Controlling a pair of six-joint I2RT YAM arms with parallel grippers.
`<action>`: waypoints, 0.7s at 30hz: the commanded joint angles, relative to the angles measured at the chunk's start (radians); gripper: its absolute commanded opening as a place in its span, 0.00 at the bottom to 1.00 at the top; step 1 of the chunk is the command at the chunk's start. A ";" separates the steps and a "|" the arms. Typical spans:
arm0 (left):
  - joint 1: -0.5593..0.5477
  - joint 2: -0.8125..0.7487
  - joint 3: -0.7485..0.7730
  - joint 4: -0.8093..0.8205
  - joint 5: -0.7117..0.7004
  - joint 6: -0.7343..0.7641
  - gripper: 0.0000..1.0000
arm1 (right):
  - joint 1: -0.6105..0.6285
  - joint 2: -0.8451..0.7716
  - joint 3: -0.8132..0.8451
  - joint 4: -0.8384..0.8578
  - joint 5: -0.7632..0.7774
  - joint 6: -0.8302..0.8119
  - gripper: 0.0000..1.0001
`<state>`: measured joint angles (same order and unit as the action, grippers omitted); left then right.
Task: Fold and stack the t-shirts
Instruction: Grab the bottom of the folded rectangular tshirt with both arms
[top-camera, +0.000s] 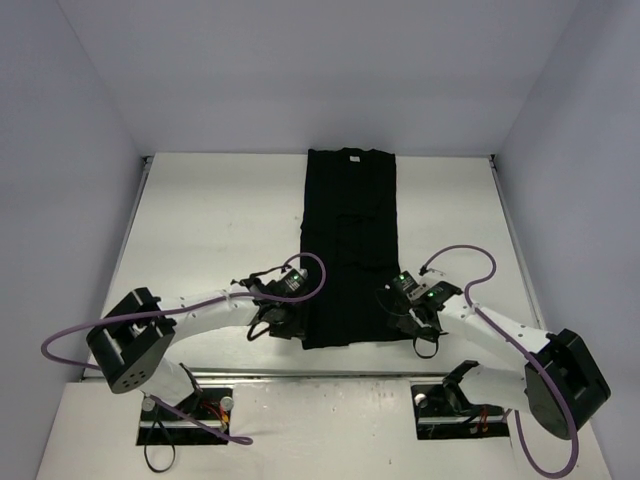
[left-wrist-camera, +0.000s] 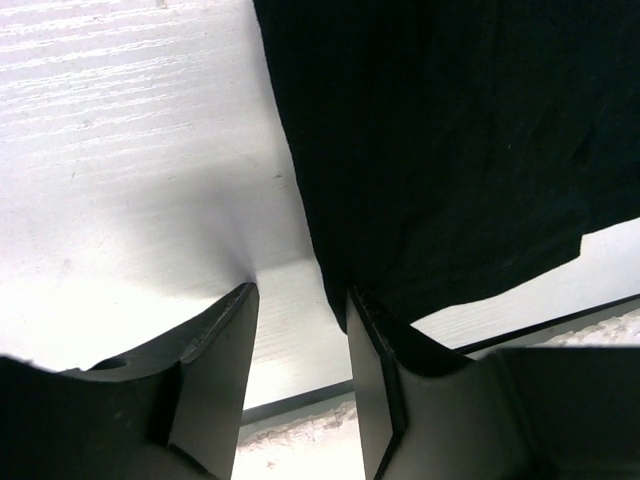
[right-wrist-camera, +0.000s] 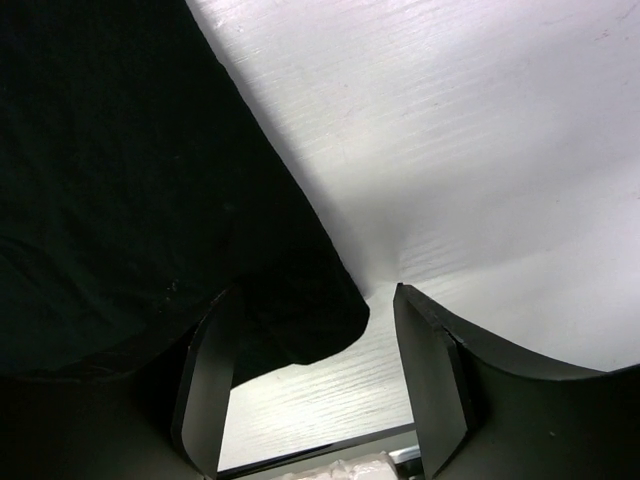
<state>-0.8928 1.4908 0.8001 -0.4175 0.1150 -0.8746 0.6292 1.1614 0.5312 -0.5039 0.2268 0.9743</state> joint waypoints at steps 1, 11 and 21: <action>-0.002 -0.030 0.000 -0.064 -0.005 -0.016 0.40 | 0.002 -0.008 -0.003 0.007 -0.004 0.038 0.56; -0.003 -0.061 0.008 -0.066 0.007 -0.036 0.44 | 0.009 -0.018 -0.042 0.038 -0.043 0.058 0.29; -0.019 -0.077 0.034 -0.021 0.012 -0.085 0.44 | 0.021 -0.022 -0.043 0.038 -0.041 0.064 0.35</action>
<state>-0.8985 1.4571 0.7941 -0.4660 0.1250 -0.9154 0.6376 1.1461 0.4973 -0.4463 0.1832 1.0117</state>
